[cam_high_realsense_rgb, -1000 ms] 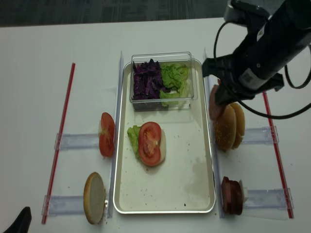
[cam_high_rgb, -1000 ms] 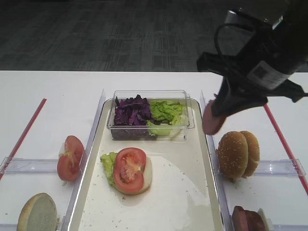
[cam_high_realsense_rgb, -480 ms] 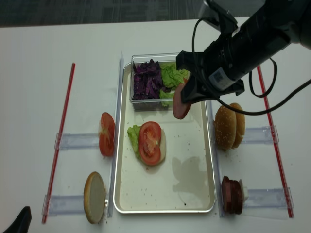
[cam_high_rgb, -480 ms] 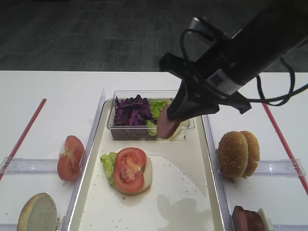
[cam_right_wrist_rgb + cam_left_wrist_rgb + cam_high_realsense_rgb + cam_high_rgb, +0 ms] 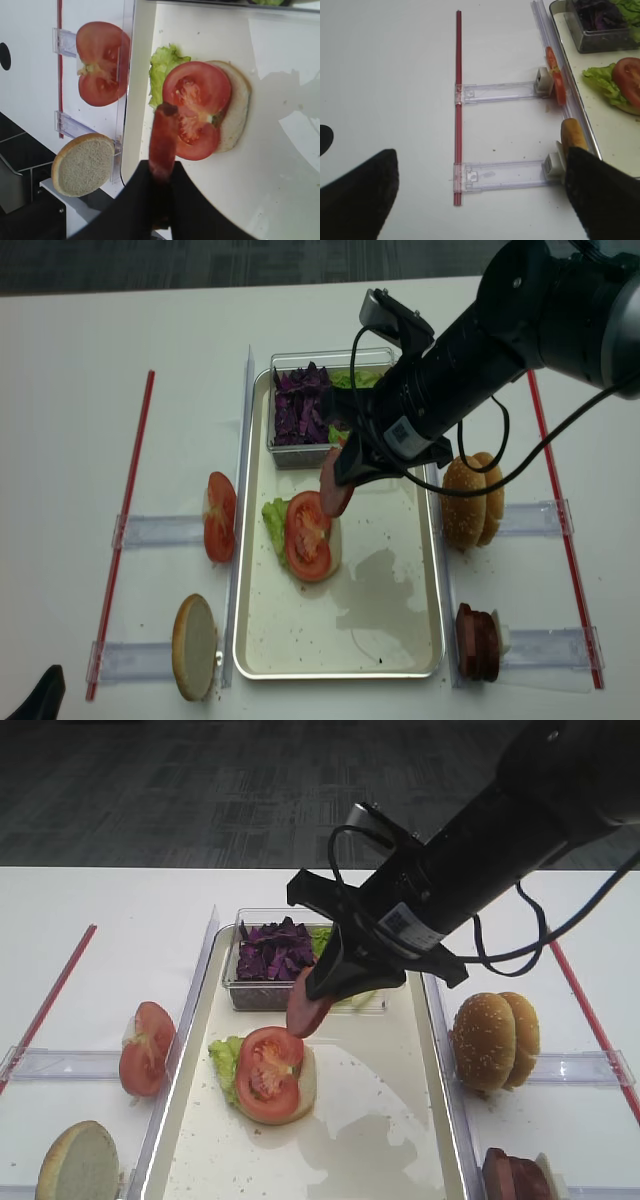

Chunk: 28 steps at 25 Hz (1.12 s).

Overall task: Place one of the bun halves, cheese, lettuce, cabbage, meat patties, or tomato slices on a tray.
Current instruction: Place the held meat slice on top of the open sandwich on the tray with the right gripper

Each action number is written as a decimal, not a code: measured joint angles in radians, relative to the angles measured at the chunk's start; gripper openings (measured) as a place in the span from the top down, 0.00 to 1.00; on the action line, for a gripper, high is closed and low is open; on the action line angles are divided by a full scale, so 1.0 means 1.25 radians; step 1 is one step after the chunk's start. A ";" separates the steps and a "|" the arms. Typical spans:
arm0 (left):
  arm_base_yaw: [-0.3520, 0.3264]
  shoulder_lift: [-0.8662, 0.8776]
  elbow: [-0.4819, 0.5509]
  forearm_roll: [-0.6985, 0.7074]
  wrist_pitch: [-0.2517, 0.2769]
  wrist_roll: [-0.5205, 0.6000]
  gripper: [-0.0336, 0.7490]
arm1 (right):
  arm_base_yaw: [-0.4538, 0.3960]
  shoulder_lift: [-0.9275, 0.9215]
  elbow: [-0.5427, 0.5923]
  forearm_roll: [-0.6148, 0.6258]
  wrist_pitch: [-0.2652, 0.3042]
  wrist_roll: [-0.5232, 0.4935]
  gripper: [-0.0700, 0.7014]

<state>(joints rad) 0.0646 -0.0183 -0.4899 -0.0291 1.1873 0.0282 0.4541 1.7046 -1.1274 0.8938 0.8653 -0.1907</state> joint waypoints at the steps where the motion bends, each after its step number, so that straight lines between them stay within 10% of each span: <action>1: 0.000 0.000 0.000 0.000 0.000 0.000 0.17 | 0.000 0.003 0.000 0.003 -0.004 -0.002 0.78; 28: 0.000 0.000 0.000 0.000 0.000 0.000 0.17 | 0.000 0.069 0.000 0.126 -0.009 -0.123 0.78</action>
<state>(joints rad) 0.0646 -0.0183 -0.4899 -0.0291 1.1873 0.0282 0.4541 1.7907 -1.1274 1.0507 0.8537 -0.3450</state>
